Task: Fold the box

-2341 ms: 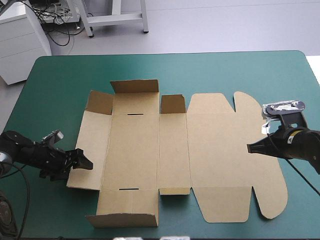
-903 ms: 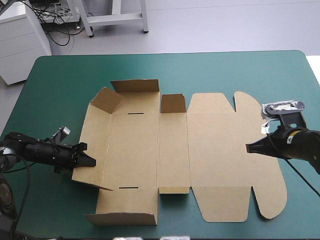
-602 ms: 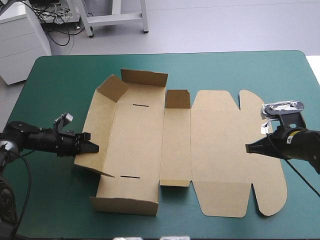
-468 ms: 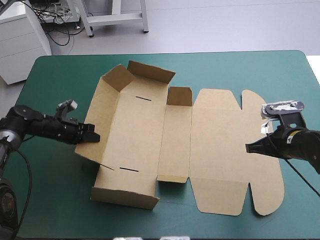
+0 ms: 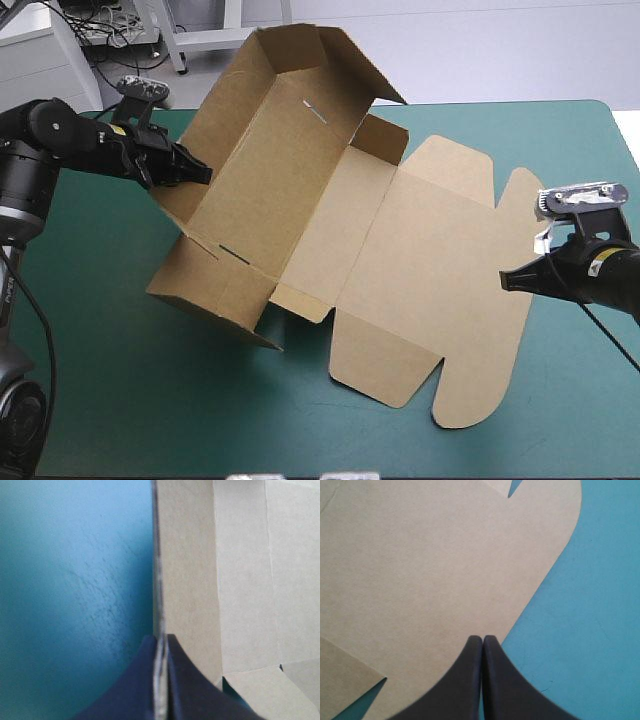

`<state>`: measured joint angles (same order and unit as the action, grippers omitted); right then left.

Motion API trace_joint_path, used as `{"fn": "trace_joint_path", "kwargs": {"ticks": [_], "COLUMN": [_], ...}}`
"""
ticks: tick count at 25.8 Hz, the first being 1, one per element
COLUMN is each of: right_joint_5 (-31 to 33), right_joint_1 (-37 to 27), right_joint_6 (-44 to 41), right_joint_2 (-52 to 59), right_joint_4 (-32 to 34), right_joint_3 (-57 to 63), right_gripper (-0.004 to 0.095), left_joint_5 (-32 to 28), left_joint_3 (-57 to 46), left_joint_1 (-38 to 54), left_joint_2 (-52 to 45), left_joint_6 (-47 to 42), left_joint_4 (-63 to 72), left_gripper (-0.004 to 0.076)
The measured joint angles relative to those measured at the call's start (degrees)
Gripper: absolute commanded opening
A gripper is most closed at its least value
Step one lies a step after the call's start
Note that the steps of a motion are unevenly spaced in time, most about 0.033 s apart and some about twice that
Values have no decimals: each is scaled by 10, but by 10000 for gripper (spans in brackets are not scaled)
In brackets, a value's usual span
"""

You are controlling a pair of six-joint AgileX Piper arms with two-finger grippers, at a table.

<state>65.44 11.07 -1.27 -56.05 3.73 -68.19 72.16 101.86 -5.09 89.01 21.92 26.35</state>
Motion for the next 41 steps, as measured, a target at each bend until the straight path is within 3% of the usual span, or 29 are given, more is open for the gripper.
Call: {"fn": "trace_joint_path", "kwargs": {"ticks": [6,14,22,26,28,35,41], "right_joint_5": [25,33,47,58,58,58,58], "right_joint_1": [0,0,0,0,0,0,0], "right_joint_6": [0,0,0,0,0,-1,-2], "right_joint_2": [1,13,28,32,32,37,37], "right_joint_4": [10,10,10,10,4,-21,-37], "right_joint_3": [-32,-53,-79,-89,-90,-90,-90], "right_gripper": [-23,-23,-23,-23,-23,-23,-23], "left_joint_5": [1,-6,-113,-136,-179,-326,-398], "left_joint_3": [55,59,50,-6,-71,-241,-333], "left_joint_1": [-49,-182,-310,-314,-321,-362,-376], "left_joint_2": [5,6,6,4,-13,-97,-126], "left_joint_6": [-3,32,88,162,185,203,203], "left_joint_4": [-71,-245,-401,-377,-376,-409,-453], "left_gripper": [-30,-32,-32,-32,-32,-32,-32]}}
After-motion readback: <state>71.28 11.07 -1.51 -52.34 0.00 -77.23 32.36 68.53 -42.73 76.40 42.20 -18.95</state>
